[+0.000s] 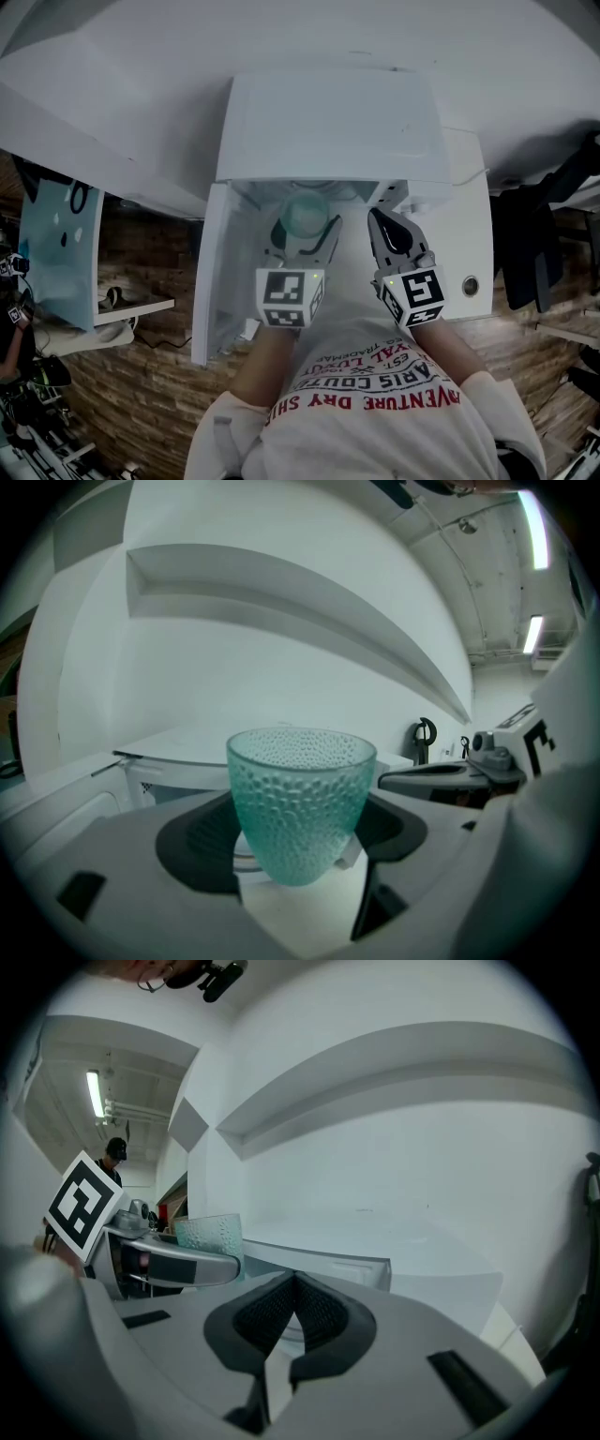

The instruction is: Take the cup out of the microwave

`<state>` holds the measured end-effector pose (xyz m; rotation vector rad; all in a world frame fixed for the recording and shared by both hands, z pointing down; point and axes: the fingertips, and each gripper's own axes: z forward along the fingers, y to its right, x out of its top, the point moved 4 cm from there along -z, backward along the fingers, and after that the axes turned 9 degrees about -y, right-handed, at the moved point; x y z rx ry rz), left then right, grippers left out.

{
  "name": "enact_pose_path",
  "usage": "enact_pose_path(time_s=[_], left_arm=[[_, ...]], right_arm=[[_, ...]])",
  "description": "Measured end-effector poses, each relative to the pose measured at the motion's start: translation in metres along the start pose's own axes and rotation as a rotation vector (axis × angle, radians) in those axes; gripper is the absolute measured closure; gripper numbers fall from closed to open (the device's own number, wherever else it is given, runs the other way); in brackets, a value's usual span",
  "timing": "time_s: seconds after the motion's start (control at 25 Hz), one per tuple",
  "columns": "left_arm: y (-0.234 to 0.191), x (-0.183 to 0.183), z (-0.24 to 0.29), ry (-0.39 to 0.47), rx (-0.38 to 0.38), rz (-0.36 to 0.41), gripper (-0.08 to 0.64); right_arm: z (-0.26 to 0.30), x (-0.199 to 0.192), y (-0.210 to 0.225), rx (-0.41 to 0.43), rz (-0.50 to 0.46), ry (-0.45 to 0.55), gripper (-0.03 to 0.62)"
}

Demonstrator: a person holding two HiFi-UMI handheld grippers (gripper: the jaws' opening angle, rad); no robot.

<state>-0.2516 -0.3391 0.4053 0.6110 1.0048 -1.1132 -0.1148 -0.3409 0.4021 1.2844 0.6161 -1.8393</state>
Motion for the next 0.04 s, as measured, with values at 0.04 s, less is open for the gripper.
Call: enact_pose_path(time_s=[0.04], left_arm=[[-0.0005,-0.0007,0.0003,-0.002,0.0,-0.001,0.192]], right_arm=[[0.0004,-0.0005,-0.0003,0.001,0.0,-0.002,0.58]])
